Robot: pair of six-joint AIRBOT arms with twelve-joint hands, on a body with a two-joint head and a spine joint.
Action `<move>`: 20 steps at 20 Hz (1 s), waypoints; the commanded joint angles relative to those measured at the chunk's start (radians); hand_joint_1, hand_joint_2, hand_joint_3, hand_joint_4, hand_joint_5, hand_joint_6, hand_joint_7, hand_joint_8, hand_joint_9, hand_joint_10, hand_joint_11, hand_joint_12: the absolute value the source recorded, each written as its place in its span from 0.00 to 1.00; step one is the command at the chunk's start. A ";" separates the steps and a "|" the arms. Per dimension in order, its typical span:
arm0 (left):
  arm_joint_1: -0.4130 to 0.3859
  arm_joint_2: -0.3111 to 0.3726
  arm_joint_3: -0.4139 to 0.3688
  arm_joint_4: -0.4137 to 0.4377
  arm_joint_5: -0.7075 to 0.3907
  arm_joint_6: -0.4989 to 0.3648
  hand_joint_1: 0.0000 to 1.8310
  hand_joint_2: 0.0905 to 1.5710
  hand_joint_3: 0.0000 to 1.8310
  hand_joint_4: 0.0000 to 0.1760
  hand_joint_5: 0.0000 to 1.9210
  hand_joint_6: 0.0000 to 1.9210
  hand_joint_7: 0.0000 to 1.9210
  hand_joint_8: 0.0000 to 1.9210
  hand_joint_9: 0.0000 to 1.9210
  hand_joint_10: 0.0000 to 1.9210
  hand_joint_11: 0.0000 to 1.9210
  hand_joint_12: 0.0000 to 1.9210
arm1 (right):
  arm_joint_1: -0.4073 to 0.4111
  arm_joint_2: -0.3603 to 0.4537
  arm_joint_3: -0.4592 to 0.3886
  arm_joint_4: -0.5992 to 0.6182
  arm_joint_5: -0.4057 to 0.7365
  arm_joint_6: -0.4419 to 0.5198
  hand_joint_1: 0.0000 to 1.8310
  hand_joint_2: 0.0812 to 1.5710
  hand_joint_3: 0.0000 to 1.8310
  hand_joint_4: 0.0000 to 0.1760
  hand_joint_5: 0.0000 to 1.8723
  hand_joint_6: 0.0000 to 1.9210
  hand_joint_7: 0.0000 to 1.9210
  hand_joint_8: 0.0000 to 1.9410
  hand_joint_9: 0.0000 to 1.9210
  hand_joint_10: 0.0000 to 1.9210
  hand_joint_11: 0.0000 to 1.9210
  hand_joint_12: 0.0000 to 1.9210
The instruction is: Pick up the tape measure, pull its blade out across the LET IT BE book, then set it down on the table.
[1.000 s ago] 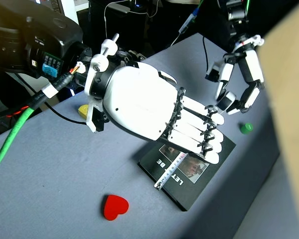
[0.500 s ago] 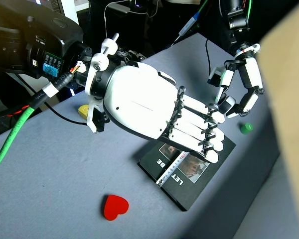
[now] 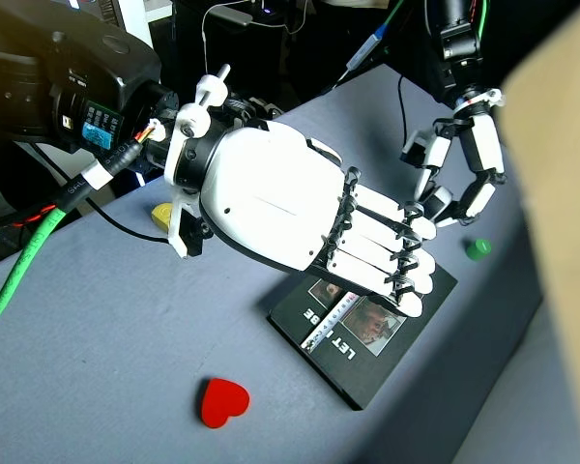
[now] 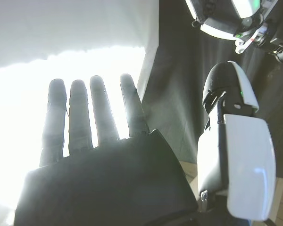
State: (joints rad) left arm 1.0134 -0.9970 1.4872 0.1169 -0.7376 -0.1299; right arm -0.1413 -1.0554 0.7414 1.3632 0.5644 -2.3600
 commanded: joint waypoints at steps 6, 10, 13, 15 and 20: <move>0.031 -0.021 0.013 -0.046 -0.140 -0.013 0.75 0.70 0.00 0.00 0.49 0.41 0.50 0.55 0.47 0.70 0.46 0.67 | 0.006 0.001 0.001 -0.063 0.033 0.005 0.05 0.66 0.00 0.68 0.00 0.00 0.00 0.00 0.00 0.00 0.00 0.16; 0.045 -0.024 0.013 -0.046 -0.152 -0.016 0.75 0.70 0.00 0.00 0.50 0.39 0.49 0.56 0.46 0.71 0.46 0.67 | 0.005 0.001 0.001 -0.065 0.033 0.005 0.06 0.66 0.00 0.68 0.00 0.00 0.00 0.00 0.00 0.00 0.00 0.18; 0.045 -0.026 0.013 -0.046 -0.155 -0.016 0.75 0.70 0.00 0.00 0.49 0.40 0.49 0.56 0.47 0.70 0.46 0.67 | 0.005 0.001 0.001 -0.065 0.033 0.005 0.07 0.66 0.00 0.68 0.01 0.00 0.01 0.00 0.01 0.00 0.00 0.18; 0.045 -0.026 0.012 -0.045 -0.158 -0.016 0.75 0.70 0.00 0.00 0.50 0.39 0.49 0.56 0.47 0.70 0.46 0.66 | 0.005 0.001 0.001 -0.066 0.033 0.005 0.07 0.66 0.00 0.68 0.01 0.00 0.01 0.00 0.01 0.00 0.00 0.18; 0.045 -0.026 0.012 -0.042 -0.162 -0.016 0.75 0.70 0.00 0.00 0.49 0.41 0.50 0.55 0.46 0.71 0.45 0.67 | 0.005 0.000 0.001 -0.068 0.033 0.005 0.08 0.66 0.00 0.68 0.01 0.00 0.01 0.00 0.01 0.00 0.00 0.20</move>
State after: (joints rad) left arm 1.0645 -1.0210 1.4895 0.1158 -0.7864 -0.1329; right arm -0.1417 -1.0557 0.7422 1.3529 0.5640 -2.3600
